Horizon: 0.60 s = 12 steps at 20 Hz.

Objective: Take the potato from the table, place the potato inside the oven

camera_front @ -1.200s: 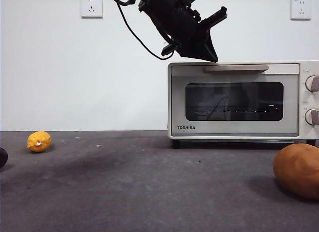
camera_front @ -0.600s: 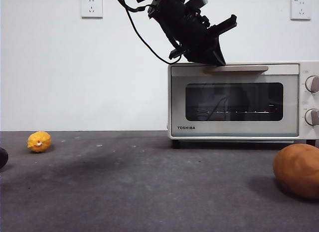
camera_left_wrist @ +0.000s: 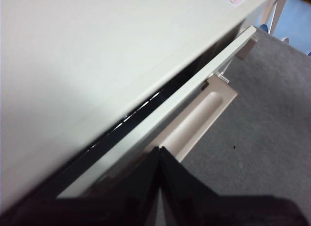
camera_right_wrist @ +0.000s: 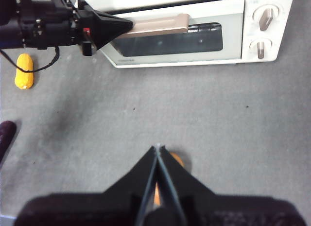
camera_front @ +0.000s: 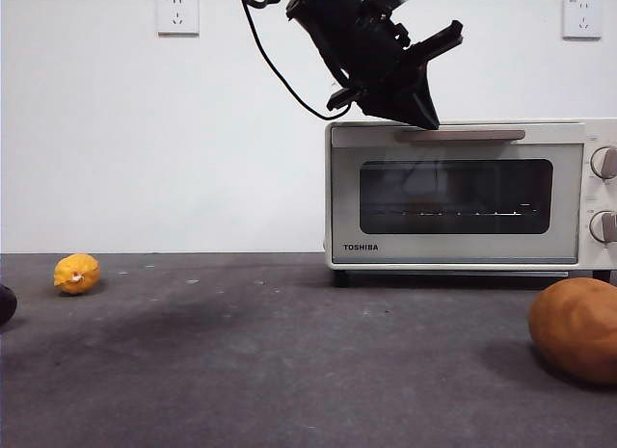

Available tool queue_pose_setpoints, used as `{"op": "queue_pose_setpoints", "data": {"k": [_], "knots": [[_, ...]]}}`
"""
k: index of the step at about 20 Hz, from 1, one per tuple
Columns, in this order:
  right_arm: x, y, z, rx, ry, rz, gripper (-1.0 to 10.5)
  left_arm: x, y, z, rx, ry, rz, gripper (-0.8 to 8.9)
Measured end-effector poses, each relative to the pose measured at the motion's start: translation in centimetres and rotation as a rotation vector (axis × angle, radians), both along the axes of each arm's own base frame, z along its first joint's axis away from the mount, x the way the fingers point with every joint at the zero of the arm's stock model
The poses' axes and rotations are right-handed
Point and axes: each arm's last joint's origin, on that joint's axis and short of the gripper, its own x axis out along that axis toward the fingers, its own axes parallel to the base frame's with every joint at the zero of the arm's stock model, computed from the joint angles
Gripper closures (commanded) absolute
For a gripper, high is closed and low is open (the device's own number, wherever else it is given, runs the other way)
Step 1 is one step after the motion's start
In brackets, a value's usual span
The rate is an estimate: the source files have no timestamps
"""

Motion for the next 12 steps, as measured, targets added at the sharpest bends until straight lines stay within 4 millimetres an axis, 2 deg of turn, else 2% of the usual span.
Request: {"op": "queue_pose_setpoints", "data": {"k": [12], "knots": [[-4.8, 0.2, 0.2, -0.004, -0.046, 0.001, 9.5, -3.0, -1.4, -1.3, 0.126, 0.159, -0.071, 8.19]]}}
